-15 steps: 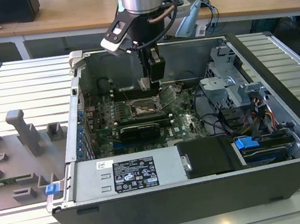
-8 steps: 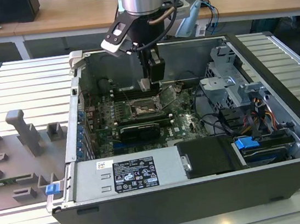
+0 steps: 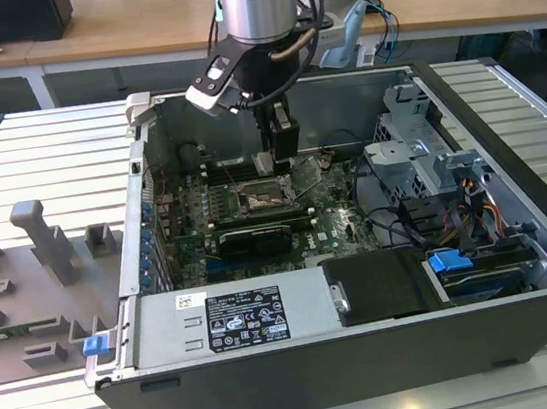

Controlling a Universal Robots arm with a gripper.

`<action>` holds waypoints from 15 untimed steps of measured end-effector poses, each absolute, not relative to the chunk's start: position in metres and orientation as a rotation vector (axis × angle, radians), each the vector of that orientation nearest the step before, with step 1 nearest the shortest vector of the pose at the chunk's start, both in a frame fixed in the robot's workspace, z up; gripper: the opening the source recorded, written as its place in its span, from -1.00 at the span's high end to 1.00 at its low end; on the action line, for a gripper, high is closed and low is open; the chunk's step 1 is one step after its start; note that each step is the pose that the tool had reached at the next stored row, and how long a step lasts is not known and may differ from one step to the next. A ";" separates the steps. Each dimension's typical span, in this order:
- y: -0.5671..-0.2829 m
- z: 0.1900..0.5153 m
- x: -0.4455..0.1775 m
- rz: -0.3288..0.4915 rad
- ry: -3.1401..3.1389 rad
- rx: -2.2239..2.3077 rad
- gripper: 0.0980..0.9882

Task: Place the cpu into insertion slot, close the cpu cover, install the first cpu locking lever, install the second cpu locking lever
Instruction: 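Place the cpu into insertion slot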

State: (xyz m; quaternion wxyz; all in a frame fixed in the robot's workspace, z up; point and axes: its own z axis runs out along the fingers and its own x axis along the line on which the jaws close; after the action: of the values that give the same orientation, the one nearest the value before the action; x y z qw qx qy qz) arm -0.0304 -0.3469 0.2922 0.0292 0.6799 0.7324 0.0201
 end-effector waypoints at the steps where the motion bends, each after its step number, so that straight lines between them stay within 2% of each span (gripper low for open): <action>1: -0.347 0.290 -0.030 0.061 2.238 2.120 0.03; 15: -0.347 0.266 -0.031 0.061 2.213 2.145 0.03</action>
State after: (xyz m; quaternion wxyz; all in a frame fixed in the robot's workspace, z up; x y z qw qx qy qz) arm -0.0312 -0.3468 0.2660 0.0295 0.6955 0.7177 0.0196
